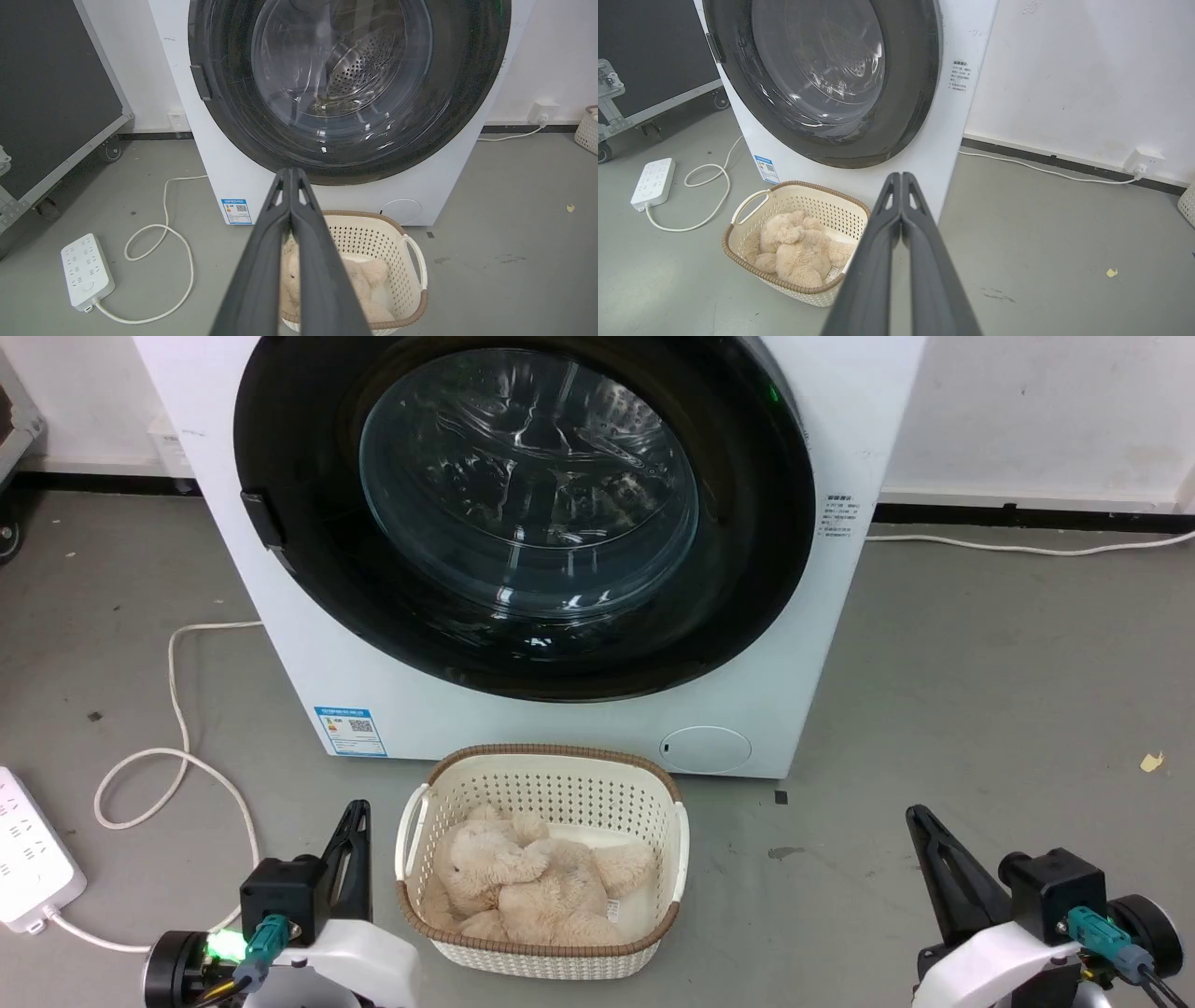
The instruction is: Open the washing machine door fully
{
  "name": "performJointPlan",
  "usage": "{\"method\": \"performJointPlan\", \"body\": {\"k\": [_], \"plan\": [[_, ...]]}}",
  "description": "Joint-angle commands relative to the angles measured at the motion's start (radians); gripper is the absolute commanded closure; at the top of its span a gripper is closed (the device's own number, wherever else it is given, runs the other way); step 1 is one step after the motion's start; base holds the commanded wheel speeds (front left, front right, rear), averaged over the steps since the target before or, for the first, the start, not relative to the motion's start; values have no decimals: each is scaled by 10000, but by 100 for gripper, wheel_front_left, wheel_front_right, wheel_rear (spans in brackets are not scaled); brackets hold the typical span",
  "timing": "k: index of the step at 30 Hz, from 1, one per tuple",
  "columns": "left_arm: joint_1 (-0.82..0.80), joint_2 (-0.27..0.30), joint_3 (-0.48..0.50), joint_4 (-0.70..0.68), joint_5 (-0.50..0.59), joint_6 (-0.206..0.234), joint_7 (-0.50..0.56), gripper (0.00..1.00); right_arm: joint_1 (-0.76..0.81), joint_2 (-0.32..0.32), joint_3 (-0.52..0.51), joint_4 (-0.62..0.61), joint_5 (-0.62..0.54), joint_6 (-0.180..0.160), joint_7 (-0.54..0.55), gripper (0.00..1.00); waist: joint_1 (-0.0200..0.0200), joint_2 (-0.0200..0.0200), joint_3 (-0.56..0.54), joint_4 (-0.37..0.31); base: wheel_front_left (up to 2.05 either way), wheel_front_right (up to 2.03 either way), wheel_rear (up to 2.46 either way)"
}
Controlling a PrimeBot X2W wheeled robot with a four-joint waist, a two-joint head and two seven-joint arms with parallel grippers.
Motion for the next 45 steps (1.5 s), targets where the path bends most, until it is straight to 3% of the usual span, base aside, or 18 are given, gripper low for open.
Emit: {"method": "performJointPlan", "body": {"k": [1,4,5,24,45], "plan": [[0,-1,3,-39,30,28,1,100,-118,45,-3,-47,-76,-9,5,100,0,0,0,0,0,0,0],[0,-1,3,-39,30,28,1,100,-118,45,-3,-47,-76,-9,5,100,0,0,0,0,0,0,0],[0,0,0,-1,0,0,-1,0,0,0,0,0,2,0,-1,0,0,0,0,0,0,0,0],[-42,7,-231,26,-1,102,-318,0,-55,-9,9,-33,262,1,-316,0,0,0,137,48,0,0,0],[-576,10,-633,-371,-2,333,-757,0,-1555,-680,-306,-479,915,-1,-249,0,0,0,1367,352,0,0,0]]}}
